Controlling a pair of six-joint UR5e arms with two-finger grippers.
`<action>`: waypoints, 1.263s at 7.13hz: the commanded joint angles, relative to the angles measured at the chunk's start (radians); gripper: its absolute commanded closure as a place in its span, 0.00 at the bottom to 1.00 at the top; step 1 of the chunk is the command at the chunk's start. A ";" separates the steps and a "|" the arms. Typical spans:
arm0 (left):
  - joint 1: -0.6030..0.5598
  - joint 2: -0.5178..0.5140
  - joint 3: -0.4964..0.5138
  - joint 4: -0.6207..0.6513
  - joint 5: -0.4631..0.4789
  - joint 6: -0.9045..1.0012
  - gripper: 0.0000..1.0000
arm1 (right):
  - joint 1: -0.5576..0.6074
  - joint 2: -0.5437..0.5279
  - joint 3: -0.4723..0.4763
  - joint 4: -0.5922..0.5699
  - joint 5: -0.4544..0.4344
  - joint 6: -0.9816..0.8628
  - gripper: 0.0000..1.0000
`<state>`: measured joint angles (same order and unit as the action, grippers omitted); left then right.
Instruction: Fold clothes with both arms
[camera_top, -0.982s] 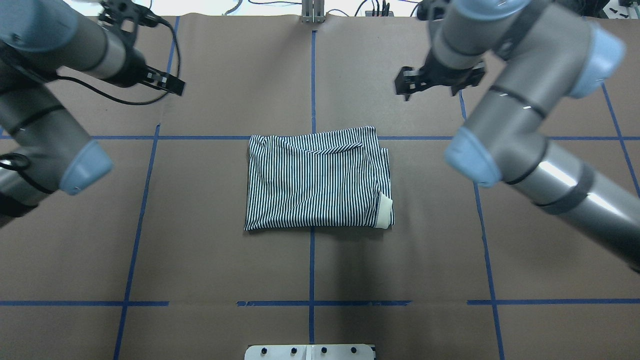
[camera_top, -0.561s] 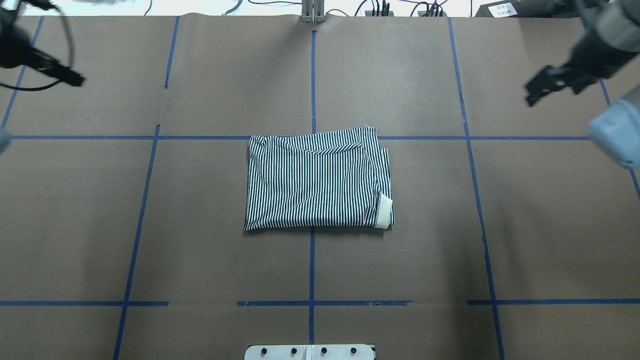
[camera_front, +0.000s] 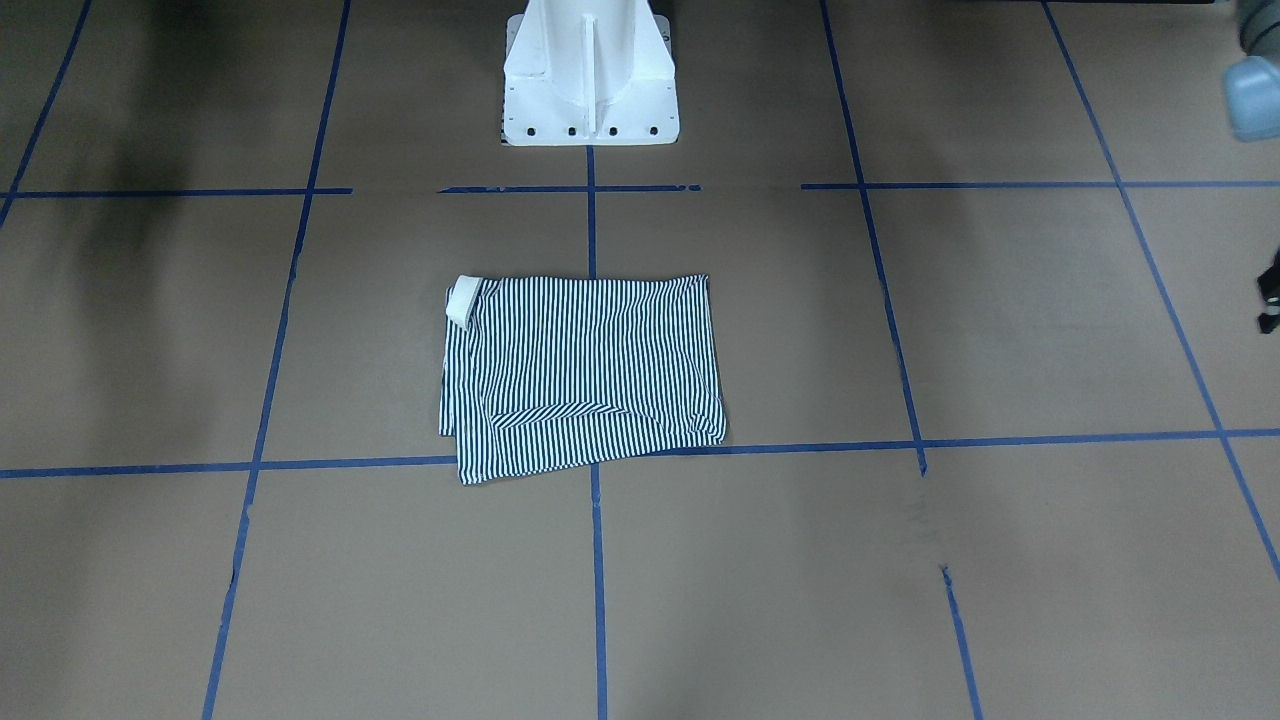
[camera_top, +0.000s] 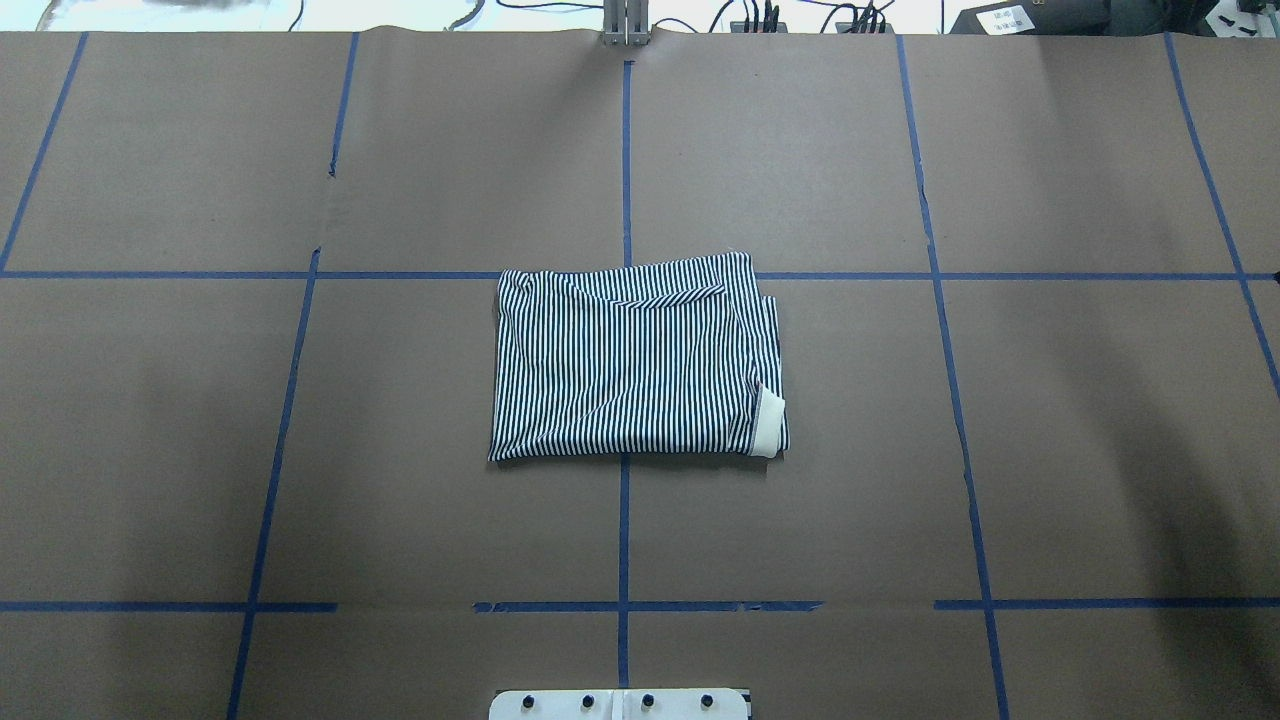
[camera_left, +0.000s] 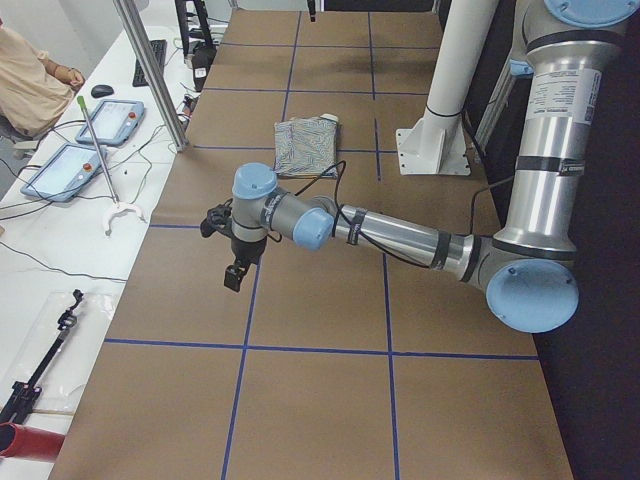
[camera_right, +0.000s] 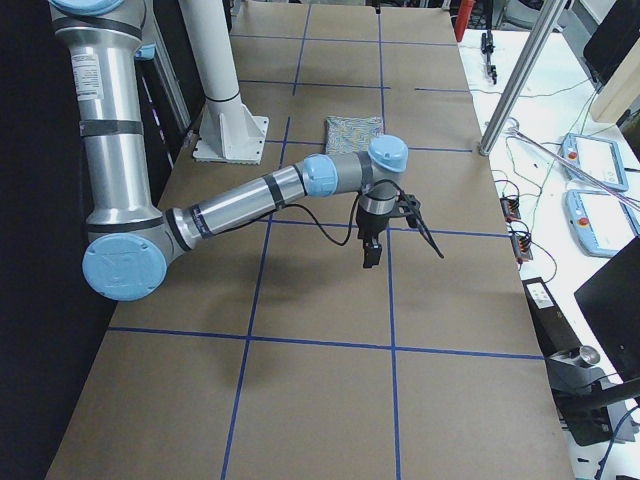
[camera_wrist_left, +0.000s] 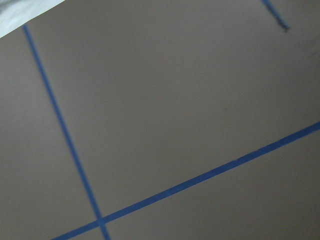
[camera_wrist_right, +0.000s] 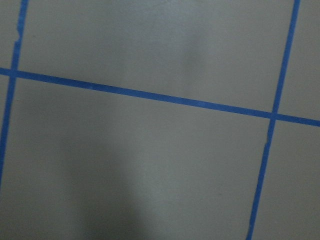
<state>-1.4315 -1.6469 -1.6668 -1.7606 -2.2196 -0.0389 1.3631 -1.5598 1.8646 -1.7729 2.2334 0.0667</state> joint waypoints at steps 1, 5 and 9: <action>-0.092 0.002 0.138 0.061 -0.087 0.167 0.00 | 0.085 -0.098 -0.027 0.027 0.012 -0.144 0.00; -0.144 0.006 0.142 0.260 -0.165 0.168 0.00 | 0.156 -0.144 -0.077 0.027 0.014 -0.217 0.00; -0.145 0.015 0.116 0.236 -0.215 0.169 0.00 | 0.182 -0.155 -0.081 0.027 0.014 -0.219 0.00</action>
<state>-1.5775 -1.6271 -1.5435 -1.5209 -2.4329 0.1301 1.5370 -1.7121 1.7849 -1.7457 2.2474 -0.1517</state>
